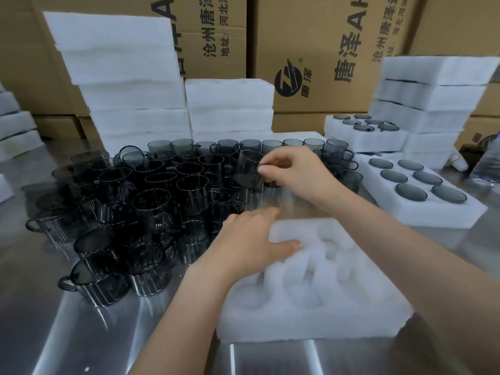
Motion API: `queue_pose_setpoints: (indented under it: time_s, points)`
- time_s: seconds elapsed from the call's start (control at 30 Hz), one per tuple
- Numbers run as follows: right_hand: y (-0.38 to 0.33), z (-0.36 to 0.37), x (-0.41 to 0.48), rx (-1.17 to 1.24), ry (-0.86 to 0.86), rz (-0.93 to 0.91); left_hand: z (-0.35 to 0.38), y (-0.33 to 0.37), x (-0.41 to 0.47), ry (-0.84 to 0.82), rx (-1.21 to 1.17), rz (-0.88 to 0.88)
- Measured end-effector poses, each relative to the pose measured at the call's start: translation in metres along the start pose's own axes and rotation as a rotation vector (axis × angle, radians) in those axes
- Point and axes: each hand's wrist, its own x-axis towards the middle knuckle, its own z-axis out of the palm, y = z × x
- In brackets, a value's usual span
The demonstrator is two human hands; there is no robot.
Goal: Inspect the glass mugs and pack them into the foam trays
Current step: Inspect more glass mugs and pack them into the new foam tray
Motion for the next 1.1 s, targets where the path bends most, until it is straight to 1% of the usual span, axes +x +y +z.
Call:
queue_pose_setpoints:
  time_s: [0.07,0.13,0.2,0.23,0.27,0.3,0.4,0.43,0.57,0.63,0.73,0.83,0.9,1.0,1.1]
  points:
    - [0.003,-0.011,-0.012,0.177,0.023,0.033,-0.003,0.000,-0.001,0.074,-0.241,-0.038]
    - [0.006,-0.018,-0.024,0.297,0.035,0.048,-0.006,0.002,-0.001,0.245,-0.455,-0.059]
    - [0.009,-0.019,-0.033,0.368,0.028,0.057,-0.012,0.004,0.000,0.442,-0.587,-0.098]
    - [0.011,-0.017,-0.037,0.397,0.028,0.062,-0.015,0.004,0.001,0.509,-0.629,-0.115]
    - [0.012,-0.015,-0.040,0.422,0.029,0.068,-0.018,0.004,0.002,0.534,-0.649,-0.126]
    - [0.014,-0.012,-0.043,0.437,0.028,0.075,-0.020,0.003,0.004,0.513,-0.643,-0.127]
    - [0.017,-0.008,-0.046,0.421,0.013,0.064,-0.025,0.005,0.010,0.353,-0.530,-0.111]
    - [0.017,-0.010,-0.046,0.428,0.016,0.064,-0.026,0.007,0.013,0.341,-0.503,-0.109]
    - [0.022,-0.019,-0.040,0.542,0.006,0.128,-0.028,0.009,0.026,0.399,-0.520,-0.139]
    - [0.027,-0.019,-0.040,0.599,-0.029,0.164,-0.026,0.007,0.028,0.368,-0.581,-0.147]
    - [0.037,-0.018,-0.042,0.654,-0.109,0.204,-0.019,0.005,0.024,0.323,-0.705,-0.111]
    - [0.041,-0.017,-0.045,0.626,-0.194,0.192,-0.012,0.001,0.022,0.339,-0.714,-0.058]
    - [0.040,-0.016,-0.045,0.563,-0.187,0.156,-0.010,-0.001,0.022,0.359,-0.722,-0.054]
    - [0.037,-0.013,-0.045,0.442,-0.158,0.154,-0.009,0.002,0.021,0.373,-0.706,-0.049]
    - [0.034,-0.010,-0.045,0.425,-0.151,0.166,-0.008,0.003,0.019,0.371,-0.679,-0.052]
